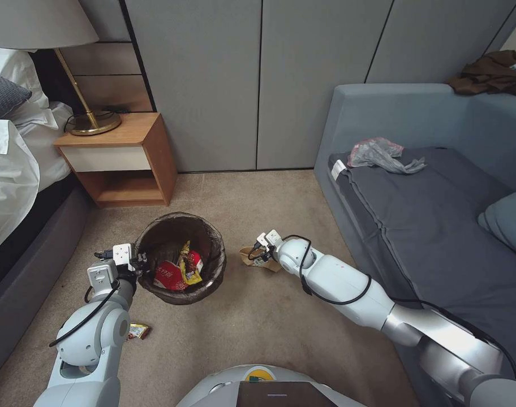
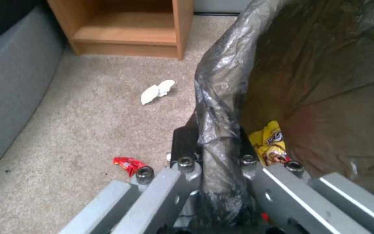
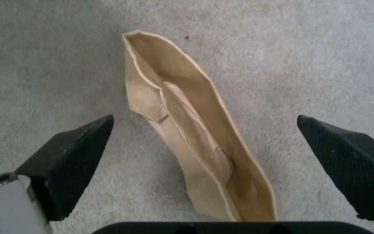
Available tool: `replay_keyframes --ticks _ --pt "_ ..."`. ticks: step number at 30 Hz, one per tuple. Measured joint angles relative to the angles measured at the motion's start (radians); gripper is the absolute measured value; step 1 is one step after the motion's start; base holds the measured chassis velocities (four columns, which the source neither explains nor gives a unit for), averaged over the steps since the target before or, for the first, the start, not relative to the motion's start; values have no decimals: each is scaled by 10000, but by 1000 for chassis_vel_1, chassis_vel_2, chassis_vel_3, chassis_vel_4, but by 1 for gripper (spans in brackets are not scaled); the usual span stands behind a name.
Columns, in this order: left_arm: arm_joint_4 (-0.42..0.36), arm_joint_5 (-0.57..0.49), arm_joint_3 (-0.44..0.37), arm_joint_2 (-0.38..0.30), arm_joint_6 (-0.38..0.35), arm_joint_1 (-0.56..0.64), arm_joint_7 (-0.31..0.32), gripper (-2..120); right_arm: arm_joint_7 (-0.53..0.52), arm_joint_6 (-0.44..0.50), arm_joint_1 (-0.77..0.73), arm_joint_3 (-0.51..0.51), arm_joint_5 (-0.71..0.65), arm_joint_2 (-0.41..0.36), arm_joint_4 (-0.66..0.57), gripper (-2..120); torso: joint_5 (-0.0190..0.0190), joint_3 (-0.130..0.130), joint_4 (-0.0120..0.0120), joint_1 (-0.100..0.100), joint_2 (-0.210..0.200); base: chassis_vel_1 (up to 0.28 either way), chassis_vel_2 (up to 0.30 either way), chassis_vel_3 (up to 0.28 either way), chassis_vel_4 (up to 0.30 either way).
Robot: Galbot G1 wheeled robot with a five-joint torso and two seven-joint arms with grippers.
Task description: Pick up the trash bin, then pick up the garbage from the floor and place it into the trash bin.
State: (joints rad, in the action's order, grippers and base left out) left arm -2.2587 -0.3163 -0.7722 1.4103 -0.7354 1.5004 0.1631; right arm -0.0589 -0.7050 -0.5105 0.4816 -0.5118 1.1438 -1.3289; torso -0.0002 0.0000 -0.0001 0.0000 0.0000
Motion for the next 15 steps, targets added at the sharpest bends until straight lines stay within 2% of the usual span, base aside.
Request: replay_keyframes --ticks 9,15 --pt "-91 -9 -14 29 0 29 -11 0 271 98 206 279 66 566 1173 100 1 0 0 0 0 0 0 0 0" --pt "-119 -19 -44 14 0 52 -20 0 407 208 219 250 130 738 1533 100 2 0 1 0 0 0 0 0 0"
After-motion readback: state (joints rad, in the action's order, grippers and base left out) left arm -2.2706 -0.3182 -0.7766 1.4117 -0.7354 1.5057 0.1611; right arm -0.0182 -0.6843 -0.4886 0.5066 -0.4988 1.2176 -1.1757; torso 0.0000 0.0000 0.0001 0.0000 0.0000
